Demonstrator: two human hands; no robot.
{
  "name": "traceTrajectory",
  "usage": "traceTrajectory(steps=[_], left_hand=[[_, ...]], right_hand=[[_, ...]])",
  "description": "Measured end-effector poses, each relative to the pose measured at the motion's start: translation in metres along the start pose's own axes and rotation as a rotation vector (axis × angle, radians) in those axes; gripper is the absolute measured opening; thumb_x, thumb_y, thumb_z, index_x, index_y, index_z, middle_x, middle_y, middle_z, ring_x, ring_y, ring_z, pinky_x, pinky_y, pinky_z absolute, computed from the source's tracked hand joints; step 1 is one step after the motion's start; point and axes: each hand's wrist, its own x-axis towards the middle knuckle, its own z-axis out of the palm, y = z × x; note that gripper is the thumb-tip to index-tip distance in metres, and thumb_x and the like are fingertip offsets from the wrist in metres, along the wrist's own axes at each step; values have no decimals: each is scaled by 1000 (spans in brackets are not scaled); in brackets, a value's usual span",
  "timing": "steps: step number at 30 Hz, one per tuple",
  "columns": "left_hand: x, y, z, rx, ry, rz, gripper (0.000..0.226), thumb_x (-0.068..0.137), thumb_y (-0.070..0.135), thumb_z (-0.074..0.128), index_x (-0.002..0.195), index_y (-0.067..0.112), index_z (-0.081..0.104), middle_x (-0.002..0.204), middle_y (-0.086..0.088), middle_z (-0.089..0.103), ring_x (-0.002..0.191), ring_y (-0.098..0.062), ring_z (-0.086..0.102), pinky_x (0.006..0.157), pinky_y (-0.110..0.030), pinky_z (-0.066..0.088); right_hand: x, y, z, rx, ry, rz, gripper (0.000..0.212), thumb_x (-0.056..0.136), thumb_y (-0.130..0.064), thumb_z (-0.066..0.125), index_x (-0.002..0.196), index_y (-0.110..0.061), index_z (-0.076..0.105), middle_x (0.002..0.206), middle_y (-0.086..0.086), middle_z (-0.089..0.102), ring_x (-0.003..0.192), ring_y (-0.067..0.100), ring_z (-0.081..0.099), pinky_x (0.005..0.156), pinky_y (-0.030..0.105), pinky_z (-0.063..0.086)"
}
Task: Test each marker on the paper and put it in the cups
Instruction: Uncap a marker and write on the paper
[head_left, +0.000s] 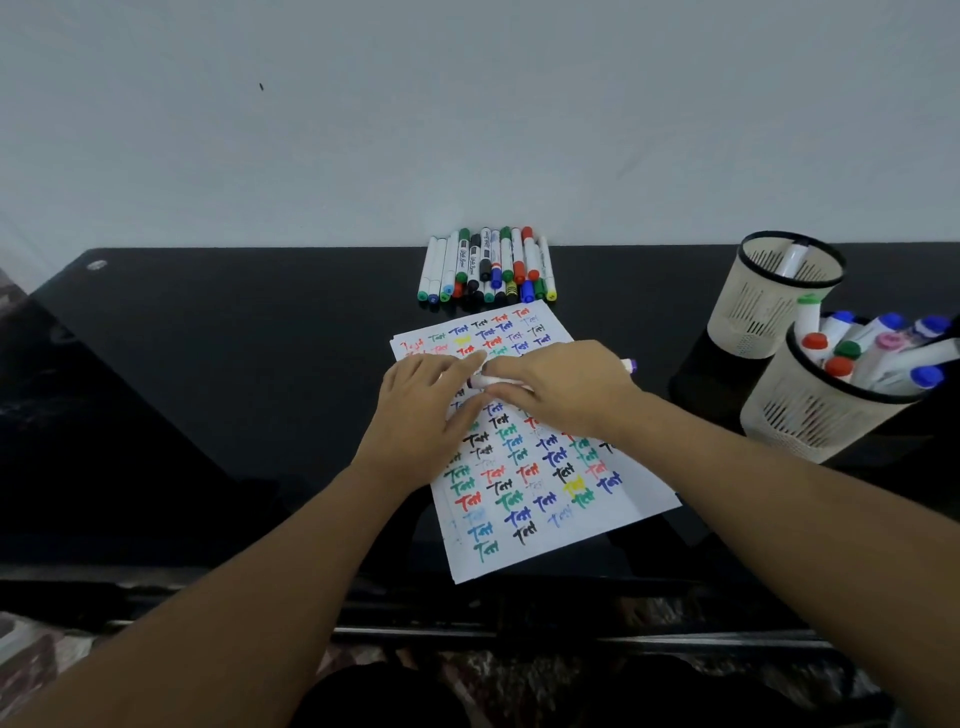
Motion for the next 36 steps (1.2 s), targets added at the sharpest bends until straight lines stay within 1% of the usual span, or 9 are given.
traceTrajectory(steps=[7, 11, 14, 19, 22, 25, 28, 32, 36], left_hand=[[-2, -5, 3, -22, 49, 62, 22, 104, 28, 55, 117, 21, 71, 112, 5, 65, 110, -17, 52, 99, -38, 41], [-1, -2, 0, -16, 5, 54, 35, 101, 41, 52, 128, 25, 67, 122, 6, 62, 119, -15, 50, 104, -37, 38], [-2, 0, -1, 0, 16, 106, 39, 99, 42, 56, 133, 25, 65, 123, 5, 63, 118, -17, 51, 102, -36, 37], [-3, 0, 0, -6, 59, 98, 26, 100, 31, 61, 122, 20, 68, 117, 3, 64, 113, -19, 53, 96, -41, 45], [-1, 0, -1, -24, 8, -20, 28, 102, 34, 57, 125, 20, 66, 122, 5, 62, 118, -17, 49, 102, -38, 42], [0, 0, -2, -26, -22, -94, 32, 101, 42, 57, 125, 22, 66, 124, 7, 59, 119, -13, 45, 104, -33, 38], [0, 4, -6, -89, -68, -181, 51, 98, 53, 57, 141, 25, 56, 135, 6, 54, 127, -15, 41, 108, -40, 41], [-3, 11, -19, -265, -103, -241, 76, 91, 70, 55, 156, 41, 27, 146, 4, 40, 135, -16, 38, 107, -41, 41], [-16, 22, -27, -218, -163, -164, 82, 87, 77, 52, 156, 53, 15, 157, 5, 21, 147, -19, 12, 115, -47, 24]], right_hand=[[-12, 7, 5, 29, -40, 34, 48, 104, -68, 26, 128, -38, 54, 97, -7, 69, 84, 15, 65, 61, 35, 52], [-21, 12, 3, 76, -69, 68, 51, 102, -70, 23, 123, -37, 57, 97, -9, 67, 86, 14, 64, 64, 39, 54], [-22, 5, 1, 88, -58, 62, 73, 89, -81, 8, 110, -36, 62, 86, -9, 65, 78, 11, 61, 61, 38, 54], [-22, -2, -2, 99, -52, 59, 45, 104, -67, 34, 134, -40, 53, 95, -10, 66, 84, 13, 63, 65, 36, 53], [-28, -1, -9, 306, -44, 165, 39, 109, -38, 41, 146, -32, 31, 91, -7, 59, 74, 17, 59, 63, 43, 51], [-34, 8, -18, 396, -25, 245, 32, 107, -14, 41, 134, -33, 41, 108, 4, 58, 82, 25, 64, 75, 50, 57], [-46, 13, -25, 672, 86, 398, 32, 107, -12, 40, 114, -27, 68, 124, 0, 61, 101, 19, 67, 91, 44, 58], [-65, 14, -24, 1249, 217, 609, 41, 103, 2, 47, 127, -25, 66, 131, -1, 63, 116, 12, 66, 105, 37, 53], [-93, 13, -9, 1246, 176, 595, 47, 98, 7, 61, 121, -35, 60, 124, 4, 65, 113, 15, 67, 96, 34, 60]])
